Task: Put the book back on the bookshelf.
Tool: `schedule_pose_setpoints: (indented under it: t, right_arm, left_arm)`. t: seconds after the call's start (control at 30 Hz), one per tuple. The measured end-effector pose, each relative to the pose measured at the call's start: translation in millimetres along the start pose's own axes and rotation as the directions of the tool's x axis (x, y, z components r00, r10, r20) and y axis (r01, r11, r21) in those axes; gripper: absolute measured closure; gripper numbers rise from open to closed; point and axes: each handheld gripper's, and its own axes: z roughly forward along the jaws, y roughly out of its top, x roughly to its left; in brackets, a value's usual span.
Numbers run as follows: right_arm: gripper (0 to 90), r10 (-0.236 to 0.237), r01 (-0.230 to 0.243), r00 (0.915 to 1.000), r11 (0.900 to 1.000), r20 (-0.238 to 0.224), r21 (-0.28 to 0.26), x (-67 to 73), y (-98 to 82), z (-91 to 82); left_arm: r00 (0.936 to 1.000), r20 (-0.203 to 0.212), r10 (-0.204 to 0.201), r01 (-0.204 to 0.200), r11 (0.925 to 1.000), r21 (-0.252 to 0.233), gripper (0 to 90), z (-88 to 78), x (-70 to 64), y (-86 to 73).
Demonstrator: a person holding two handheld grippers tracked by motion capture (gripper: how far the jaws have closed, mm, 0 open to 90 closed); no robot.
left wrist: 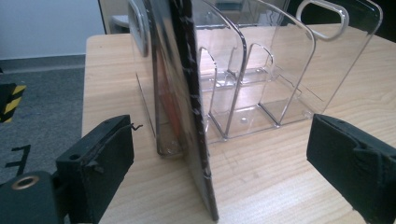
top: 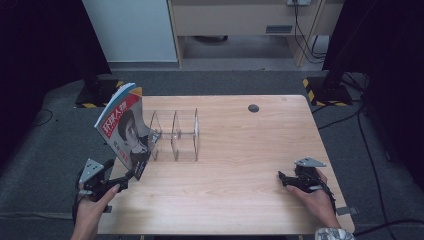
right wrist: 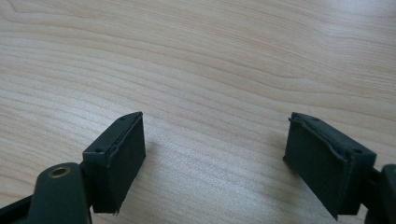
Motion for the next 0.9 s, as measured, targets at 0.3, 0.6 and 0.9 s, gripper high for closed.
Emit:
schedule_pose_setpoints:
  t: [0.3,0.6,0.9]
  right_arm:
    - [19.7,-0.006,0.006,1.0000,1.000,-0.003,0.002,-0.4,0.3,0.4]
    - [19.7,-0.005,0.005,1.0000,1.000,-0.005,0.003,0.0,0.2,0.2]
    - [19.7,-0.005,0.005,1.0000,1.000,-0.004,0.002,0.0,0.2,0.3]
  left_arm:
    - [0.9997,0.026,-0.001,0.001,1.0000,0.007,7.3,-2.8,-5.2,-4.2]
    - [0.9970,0.071,0.032,-0.033,0.9994,0.011,8.9,-10.3,-19.4,-2.6]
    - [0.9904,0.123,0.062,-0.063,0.9980,0.007,8.8,-11.8,-37.2,1.7]
